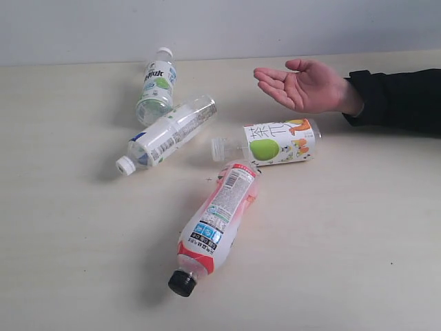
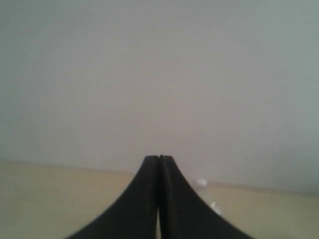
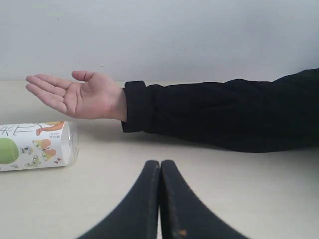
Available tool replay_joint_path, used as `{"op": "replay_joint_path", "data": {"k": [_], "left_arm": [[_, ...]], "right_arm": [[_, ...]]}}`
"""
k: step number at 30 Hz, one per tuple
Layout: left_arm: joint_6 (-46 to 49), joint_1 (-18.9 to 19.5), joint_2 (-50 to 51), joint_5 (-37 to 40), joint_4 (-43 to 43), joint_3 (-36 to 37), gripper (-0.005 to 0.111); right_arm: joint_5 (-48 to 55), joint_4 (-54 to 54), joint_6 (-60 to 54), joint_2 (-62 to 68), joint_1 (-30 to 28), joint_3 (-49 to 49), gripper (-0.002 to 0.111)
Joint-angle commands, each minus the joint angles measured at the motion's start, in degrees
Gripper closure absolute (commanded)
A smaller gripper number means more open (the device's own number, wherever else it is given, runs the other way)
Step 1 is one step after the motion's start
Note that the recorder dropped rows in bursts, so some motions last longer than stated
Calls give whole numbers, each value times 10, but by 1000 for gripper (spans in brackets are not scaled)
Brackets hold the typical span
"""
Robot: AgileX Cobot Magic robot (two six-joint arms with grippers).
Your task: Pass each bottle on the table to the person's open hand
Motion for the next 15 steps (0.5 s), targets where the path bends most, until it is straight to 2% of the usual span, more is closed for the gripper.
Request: {"op": "replay_joint_path", "data": {"k": [1,5,8,15], "left_arm": [[38,1,117,177,0,-115,107],[60,-5,225,290,-16,-216,107],[87,-23,289,356,-19,-278,107],[112,-74,410,441,-20,-397,107]], "right_arm": [[-6,-3,-2,-3,-3,2,108],[-6,-3,-2,-3,-3,2,108],[-6,-3,-2,-3,-3,2,108],[-7,-3,-2,-3,-3,2,108]]}}
